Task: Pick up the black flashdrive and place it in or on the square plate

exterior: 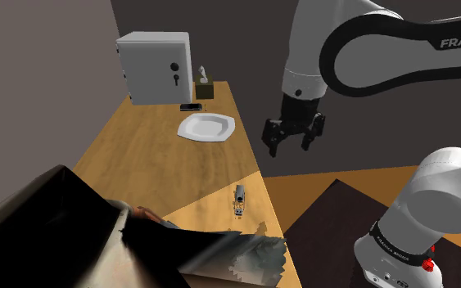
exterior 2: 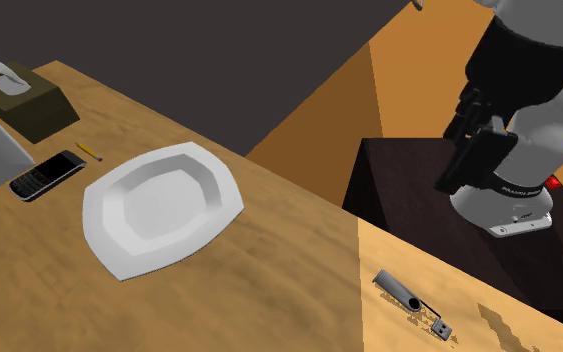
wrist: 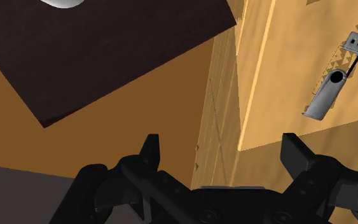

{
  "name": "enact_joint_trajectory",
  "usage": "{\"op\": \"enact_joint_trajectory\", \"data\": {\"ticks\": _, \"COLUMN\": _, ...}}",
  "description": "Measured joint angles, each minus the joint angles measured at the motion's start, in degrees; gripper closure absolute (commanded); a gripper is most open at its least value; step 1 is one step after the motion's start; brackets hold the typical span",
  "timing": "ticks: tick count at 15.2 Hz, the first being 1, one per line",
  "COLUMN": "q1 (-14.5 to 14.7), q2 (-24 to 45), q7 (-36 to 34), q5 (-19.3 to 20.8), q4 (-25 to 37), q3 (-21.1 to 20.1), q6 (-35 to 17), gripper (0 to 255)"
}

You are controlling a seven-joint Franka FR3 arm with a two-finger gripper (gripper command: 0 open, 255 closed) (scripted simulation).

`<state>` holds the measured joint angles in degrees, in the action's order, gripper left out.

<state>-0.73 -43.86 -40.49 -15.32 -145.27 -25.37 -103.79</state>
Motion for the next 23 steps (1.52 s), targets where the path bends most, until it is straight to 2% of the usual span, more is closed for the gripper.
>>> {"op": "enact_joint_trajectory", "data": {"ticks": 6, "q1": -2.4, "q2": 7.9, "q7": -15.2, "q5": -4.9, "q4": 2.2, "q3": -10.4, "q6": -7.8, "gripper": 0}}
{"op": "enact_joint_trajectory", "data": {"ticks": 12, "q1": -7.8, "q2": 19.0, "q7": -30.2, "q5": -4.9, "q4": 6.5, "q3": -21.6, "q6": -16.7, "gripper": 0}}
{"op": "enact_joint_trajectory", "data": {"ticks": 19, "q1": -9.2, "q2": 22.9, "q7": -32.5, "q5": -4.3, "q4": 3.9, "q3": -25.1, "q6": -23.3, "gripper": 0}}
{"op": "enact_joint_trajectory", "data": {"ticks": 23, "q1": -9.4, "q2": 23.3, "q7": -32.7, "q5": -4.2, "q4": 3.6, "q3": -25.4, "q6": -23.9, "gripper": 0}}
